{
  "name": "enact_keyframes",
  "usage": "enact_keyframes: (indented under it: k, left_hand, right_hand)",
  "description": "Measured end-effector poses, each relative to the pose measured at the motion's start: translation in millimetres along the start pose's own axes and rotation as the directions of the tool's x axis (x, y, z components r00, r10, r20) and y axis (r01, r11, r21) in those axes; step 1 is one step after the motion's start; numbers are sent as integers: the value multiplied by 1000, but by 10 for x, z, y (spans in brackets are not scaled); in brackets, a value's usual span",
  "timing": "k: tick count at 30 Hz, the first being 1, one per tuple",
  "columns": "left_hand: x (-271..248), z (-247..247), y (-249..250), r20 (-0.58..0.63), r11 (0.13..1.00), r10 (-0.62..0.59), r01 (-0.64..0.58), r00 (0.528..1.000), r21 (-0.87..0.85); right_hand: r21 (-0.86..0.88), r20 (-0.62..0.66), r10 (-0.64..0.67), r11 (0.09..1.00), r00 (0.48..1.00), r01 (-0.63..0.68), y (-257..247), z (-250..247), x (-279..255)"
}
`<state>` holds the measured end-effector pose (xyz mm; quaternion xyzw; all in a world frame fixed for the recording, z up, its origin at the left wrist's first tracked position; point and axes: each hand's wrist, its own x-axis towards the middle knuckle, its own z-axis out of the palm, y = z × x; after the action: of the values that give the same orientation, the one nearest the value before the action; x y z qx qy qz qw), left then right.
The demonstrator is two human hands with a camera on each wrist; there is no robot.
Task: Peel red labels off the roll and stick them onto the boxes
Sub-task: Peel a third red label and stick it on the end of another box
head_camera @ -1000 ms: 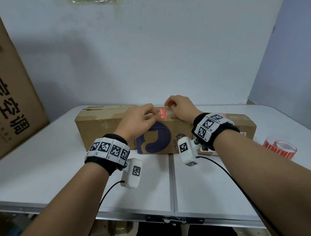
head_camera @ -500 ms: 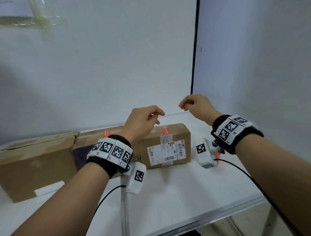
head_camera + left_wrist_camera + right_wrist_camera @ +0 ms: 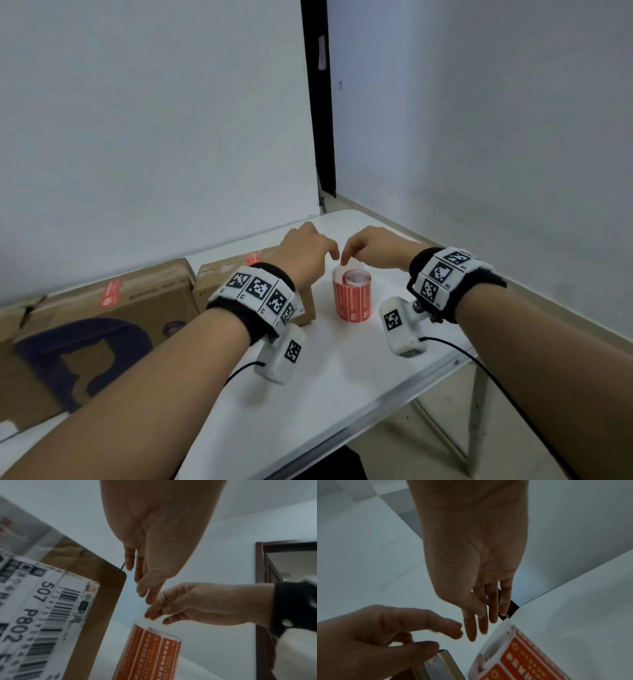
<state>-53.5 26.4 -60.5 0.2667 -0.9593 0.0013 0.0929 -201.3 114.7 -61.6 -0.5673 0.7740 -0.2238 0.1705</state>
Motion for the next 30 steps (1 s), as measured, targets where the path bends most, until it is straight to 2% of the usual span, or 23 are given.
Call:
enact_keyframes:
  k: [3,5,8,14,23,25,27,30]
  left_hand:
    - [145,25,3,127,987,41,-60,991,149]
    - [217,55,5,245,973,39,-93,969,212]
    - [283,102,17,316,958,18,-107,948,267]
    - [282,68,8,246,948,86,-154,966,277]
    - [180,-136,-21,102,987,139,-147,985,68]
    - [154,-201,-44,131,989,138,-143,982,30]
    - [126,-262,-93,170,988,122,-135,978,71]
    - [104,-329,-173,158,995,91,-96,983,26]
  right_hand:
    - [-52,81,25,998,996,-20,-44,48,-43]
    - [-69,106,52,997,993,-45,-24,89,-45]
    - [-74,124,49,996,991,-41,36,106,-35]
    - [-93,124,30,995,992,-19,62,34,-64]
    - [23,186,-6,1000,982,1,-16,-9,-32]
    - [37,168,-8,999,986,2,-15,-9,-45]
    - [41,167,-1,999,986,-6,0,-19,-71]
    - [36,194,8,999,981,-16,22,-43,-94]
